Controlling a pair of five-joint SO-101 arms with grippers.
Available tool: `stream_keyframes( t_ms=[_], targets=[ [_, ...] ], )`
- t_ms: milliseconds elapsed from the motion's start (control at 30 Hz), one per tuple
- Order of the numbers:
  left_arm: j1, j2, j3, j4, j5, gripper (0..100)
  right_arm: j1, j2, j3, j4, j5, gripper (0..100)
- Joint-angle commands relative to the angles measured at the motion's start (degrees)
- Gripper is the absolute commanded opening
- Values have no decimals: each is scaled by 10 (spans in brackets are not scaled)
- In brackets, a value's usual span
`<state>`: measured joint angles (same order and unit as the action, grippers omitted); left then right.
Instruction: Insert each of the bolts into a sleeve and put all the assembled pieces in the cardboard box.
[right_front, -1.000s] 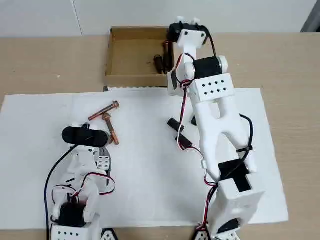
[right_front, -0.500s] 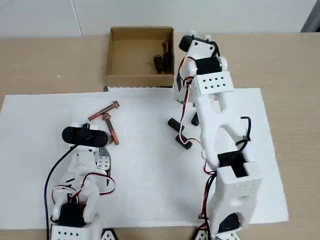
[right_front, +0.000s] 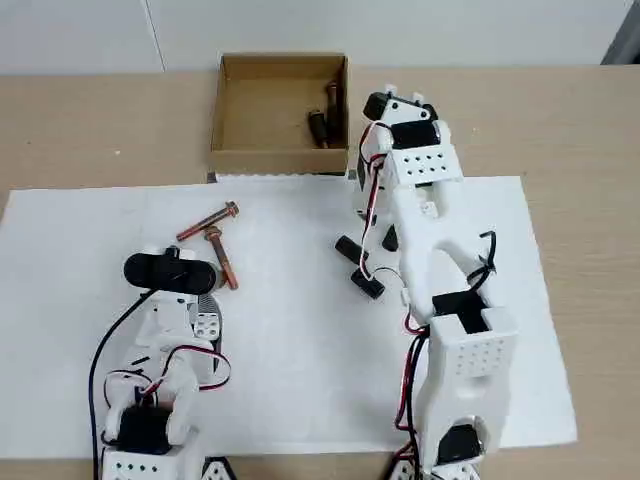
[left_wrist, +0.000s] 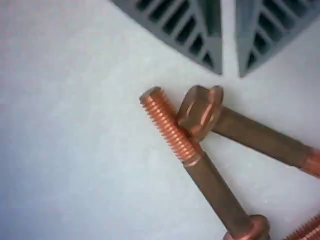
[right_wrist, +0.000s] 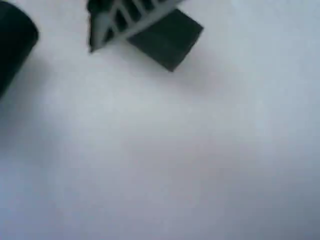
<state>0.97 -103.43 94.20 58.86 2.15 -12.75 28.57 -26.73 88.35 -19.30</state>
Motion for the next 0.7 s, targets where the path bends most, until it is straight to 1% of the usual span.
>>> stream_keyframes(
  t_ms=[0, 100, 233, 667],
  targets=[
    [-2, -6, -3, -2, -2, 6, 7, -7, -28, 4, -7, 122],
    [-2, -6, -3, -2, -2, 6, 4, -7, -28, 13, -7, 123],
    [-2, -6, -3, -2, -2, 6, 4, -6, -28, 20, -25, 123],
    [-2, -6, -3, -2, -2, 6, 7, -1, -28, 15, -26, 123]
  ],
)
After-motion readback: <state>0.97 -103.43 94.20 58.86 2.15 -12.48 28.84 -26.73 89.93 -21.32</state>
